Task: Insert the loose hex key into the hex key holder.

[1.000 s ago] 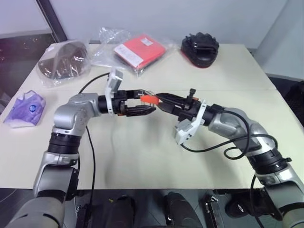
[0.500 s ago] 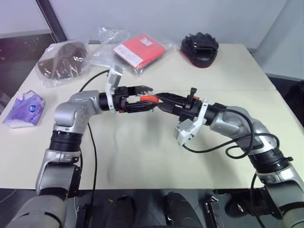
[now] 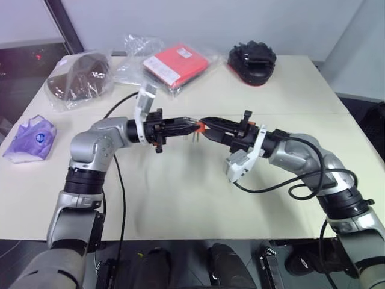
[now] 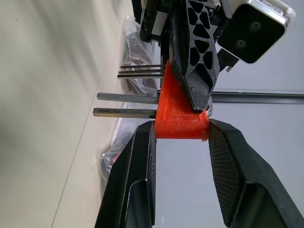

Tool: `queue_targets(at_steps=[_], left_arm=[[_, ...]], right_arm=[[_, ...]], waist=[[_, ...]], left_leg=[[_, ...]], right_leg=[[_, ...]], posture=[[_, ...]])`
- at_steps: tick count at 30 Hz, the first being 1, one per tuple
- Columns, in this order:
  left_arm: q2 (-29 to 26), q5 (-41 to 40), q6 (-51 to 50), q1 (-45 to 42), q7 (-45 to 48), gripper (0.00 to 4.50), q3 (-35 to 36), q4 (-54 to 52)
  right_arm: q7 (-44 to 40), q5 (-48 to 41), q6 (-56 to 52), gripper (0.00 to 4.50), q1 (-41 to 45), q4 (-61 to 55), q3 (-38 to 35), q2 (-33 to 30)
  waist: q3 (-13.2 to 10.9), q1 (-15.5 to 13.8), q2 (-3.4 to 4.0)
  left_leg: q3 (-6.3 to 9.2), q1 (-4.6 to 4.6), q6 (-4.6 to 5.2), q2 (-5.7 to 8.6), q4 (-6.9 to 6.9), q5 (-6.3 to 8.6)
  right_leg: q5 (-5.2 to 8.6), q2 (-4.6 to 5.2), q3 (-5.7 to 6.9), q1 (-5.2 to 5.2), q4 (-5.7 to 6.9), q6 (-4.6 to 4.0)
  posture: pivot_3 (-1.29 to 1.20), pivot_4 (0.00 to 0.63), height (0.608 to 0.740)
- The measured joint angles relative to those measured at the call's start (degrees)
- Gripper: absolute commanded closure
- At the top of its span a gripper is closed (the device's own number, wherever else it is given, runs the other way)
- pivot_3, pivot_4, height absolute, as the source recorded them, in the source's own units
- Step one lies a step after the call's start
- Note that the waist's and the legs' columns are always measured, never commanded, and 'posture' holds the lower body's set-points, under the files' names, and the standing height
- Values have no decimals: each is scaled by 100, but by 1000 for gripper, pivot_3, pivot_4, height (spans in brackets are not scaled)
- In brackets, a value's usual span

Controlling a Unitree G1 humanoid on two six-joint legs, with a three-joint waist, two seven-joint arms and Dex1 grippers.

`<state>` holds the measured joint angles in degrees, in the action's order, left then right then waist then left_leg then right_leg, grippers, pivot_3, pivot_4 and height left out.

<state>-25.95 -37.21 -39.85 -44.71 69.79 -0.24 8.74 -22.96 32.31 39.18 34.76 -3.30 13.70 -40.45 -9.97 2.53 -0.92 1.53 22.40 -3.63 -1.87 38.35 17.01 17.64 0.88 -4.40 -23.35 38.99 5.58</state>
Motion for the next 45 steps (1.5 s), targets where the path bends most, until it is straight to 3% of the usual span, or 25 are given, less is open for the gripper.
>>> queue_targets(at_steps=[8, 15, 22, 25, 30, 36, 40, 45], left_arm=[[0, 18, 34, 0, -3, 4412, -11, 0], [-1, 181, 136, 24, -138, 4412, -85, -40], [2, 196, 223, 67, -311, 4412, -70, -45], [-4, 238, 339, 75, -437, 4412, -35, -49], [-1, 280, 441, 120, -618, 4412, 13, -153], [0, 281, 441, 226, -688, 4412, 16, -225], [-4, 284, 440, 258, -726, 4412, 16, -226], [-20, 293, 440, 259, -755, 4412, 17, -223]], right_arm=[[0, 6, -2, 3520, 0, 1, -2, 0], [0, -12, -52, 35, 0, 14, -76, 13], [-388, -477, -701, 35, -432, -187, -141, 21], [-836, -1368, -2463, 35, -996, -535, -550, 415], [-1419, -3141, -7332, 35, -1147, -1661, -1547, 890], [-1300, -4255, -11349, 35, -1313, -3021, -2060, 1382], [-554, -4206, -12853, 35, -1225, -3213, -2208, 2013], [525, -3921, -13128, 35, -711, -2663, -2340, 2541]], waist=[[0, -4, 0], [0, -1, 0], [0, -18, -1], [0, -24, -1], [1, -36, 1], [1, -35, 1], [1, -28, 2], [1, -15, 2]], left_leg=[[-1, 0, 0, 0, 1, 0], [-1, 0, 0, 0, 1, -1], [0, 0, 0, 1, 2, -1], [3, 0, 1, 0, 8, -2], [11, 2, 3, -4, 33, -1], [16, 4, 4, -3, 35, 0], [13, 8, 4, 0, 43, 0], [14, 9, 4, 0, 42, 0]], right_leg=[[0, 1, 0, 0, 0, 0], [0, 0, 0, 0, 1, 0], [0, 2, 0, 2, 1, 0], [0, 1, 1, 7, 4, 0], [0, -1, 5, 12, 18, 0], [0, -7, 7, 13, 17, 0], [0, -6, 4, 11, 17, 0], [1, -6, 6, 11, 16, 1]], posture=[[0, 150, 740], [0, 150, 740], [0, 150, 740], [0, 150, 740], [0, 150, 740], [0, 150, 740], [0, 150, 740], [0, 150, 740]])
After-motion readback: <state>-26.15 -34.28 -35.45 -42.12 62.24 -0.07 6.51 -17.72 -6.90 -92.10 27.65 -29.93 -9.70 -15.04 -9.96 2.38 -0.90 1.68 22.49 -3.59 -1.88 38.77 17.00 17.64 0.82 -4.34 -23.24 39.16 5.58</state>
